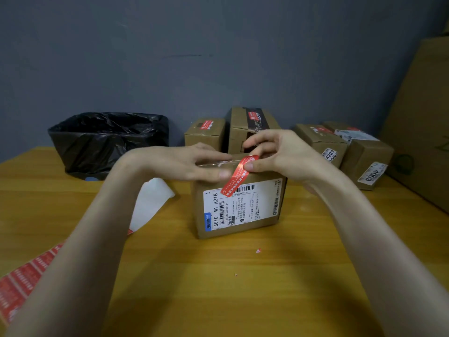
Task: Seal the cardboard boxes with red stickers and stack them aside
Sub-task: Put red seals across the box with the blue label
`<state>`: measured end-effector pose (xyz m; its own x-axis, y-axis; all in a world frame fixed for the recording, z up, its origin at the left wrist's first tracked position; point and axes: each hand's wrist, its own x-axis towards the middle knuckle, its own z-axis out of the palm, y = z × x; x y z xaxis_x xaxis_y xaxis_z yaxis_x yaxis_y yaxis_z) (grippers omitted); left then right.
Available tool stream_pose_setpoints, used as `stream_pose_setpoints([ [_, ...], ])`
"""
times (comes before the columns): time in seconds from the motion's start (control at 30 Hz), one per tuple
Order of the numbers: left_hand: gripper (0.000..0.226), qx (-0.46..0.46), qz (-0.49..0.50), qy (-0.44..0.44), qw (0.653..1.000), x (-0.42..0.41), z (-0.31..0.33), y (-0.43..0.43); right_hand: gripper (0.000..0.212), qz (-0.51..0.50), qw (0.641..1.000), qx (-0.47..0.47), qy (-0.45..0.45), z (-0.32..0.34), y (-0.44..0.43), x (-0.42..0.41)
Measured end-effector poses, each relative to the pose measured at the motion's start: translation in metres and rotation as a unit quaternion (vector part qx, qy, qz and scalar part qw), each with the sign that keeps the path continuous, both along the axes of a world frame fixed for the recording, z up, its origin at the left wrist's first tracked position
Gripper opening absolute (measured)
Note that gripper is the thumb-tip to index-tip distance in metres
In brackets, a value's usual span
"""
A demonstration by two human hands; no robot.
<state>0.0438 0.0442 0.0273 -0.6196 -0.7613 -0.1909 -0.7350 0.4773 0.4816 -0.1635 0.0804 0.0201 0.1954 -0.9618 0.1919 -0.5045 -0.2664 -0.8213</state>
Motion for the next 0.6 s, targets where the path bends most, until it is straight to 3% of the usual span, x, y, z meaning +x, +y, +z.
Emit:
stream_pose_setpoints([
  [0.07, 0.094, -0.001, 0.004, -0.022, 1.000, 0.002, -0.001, -0.001, 0.026, 0.012, 1.000, 0.000, 0.014, 0.001, 0.002, 0.000],
  [0.4, 0.070, -0.002, 0.022, 0.106, 0.994, 0.009, -0.003, -0.005, 0.008, -0.028, 0.999, -0.026, 0.025, 0.001, 0.004, 0.006],
  [0.6, 0.065, 0.017, 0.033, 0.158, 0.987, 0.015, -0.007, -0.010, 0.012, -0.045, 0.993, -0.112, 0.008, -0.003, 0.006, 0.013],
])
